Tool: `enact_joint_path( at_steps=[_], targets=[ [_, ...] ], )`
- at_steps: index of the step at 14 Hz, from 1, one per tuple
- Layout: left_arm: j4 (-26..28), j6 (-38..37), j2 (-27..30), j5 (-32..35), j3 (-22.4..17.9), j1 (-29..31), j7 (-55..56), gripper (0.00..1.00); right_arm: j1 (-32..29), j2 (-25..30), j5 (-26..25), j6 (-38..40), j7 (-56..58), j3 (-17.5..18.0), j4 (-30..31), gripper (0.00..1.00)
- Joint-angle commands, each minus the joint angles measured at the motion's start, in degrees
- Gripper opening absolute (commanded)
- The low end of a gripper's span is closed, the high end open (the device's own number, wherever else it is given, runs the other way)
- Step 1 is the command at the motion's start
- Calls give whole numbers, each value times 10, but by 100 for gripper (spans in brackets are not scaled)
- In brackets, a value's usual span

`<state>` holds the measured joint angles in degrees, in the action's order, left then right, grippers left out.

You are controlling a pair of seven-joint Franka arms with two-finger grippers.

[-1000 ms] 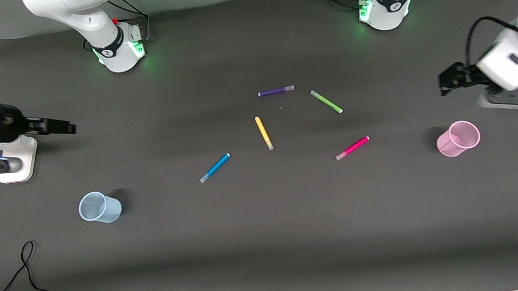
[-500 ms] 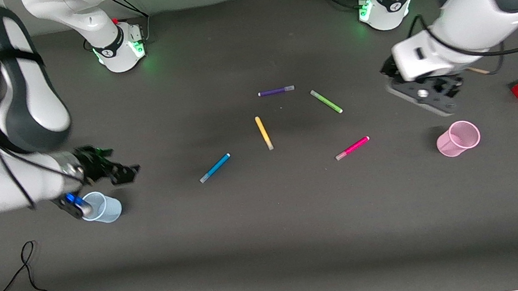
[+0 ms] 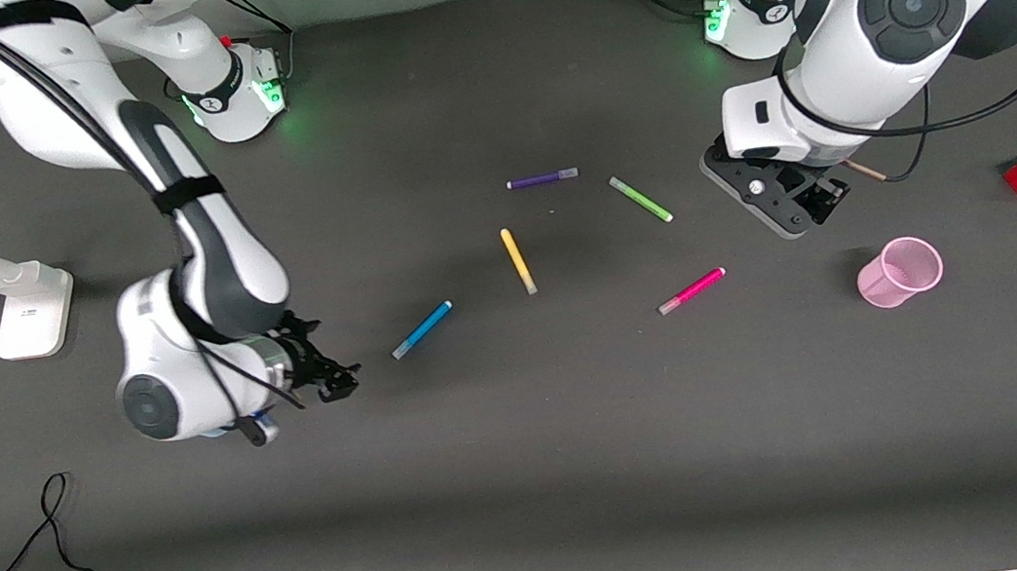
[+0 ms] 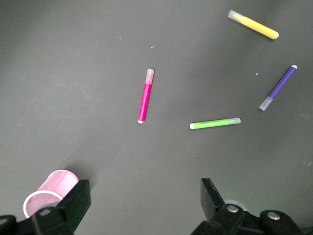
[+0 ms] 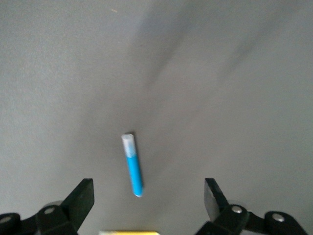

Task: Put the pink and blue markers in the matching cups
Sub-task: 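Reach the right gripper to the blue marker while the left gripper reaches the pink marker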

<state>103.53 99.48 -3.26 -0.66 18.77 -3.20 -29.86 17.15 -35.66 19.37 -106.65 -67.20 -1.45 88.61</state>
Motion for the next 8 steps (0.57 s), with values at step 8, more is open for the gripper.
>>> enact_joint_path(
  at_steps=[8],
  targets=[
    [209,257,5,16,-1,5,-22,99,114,-68,14,-80,-143,-6,15,100]
  ],
)
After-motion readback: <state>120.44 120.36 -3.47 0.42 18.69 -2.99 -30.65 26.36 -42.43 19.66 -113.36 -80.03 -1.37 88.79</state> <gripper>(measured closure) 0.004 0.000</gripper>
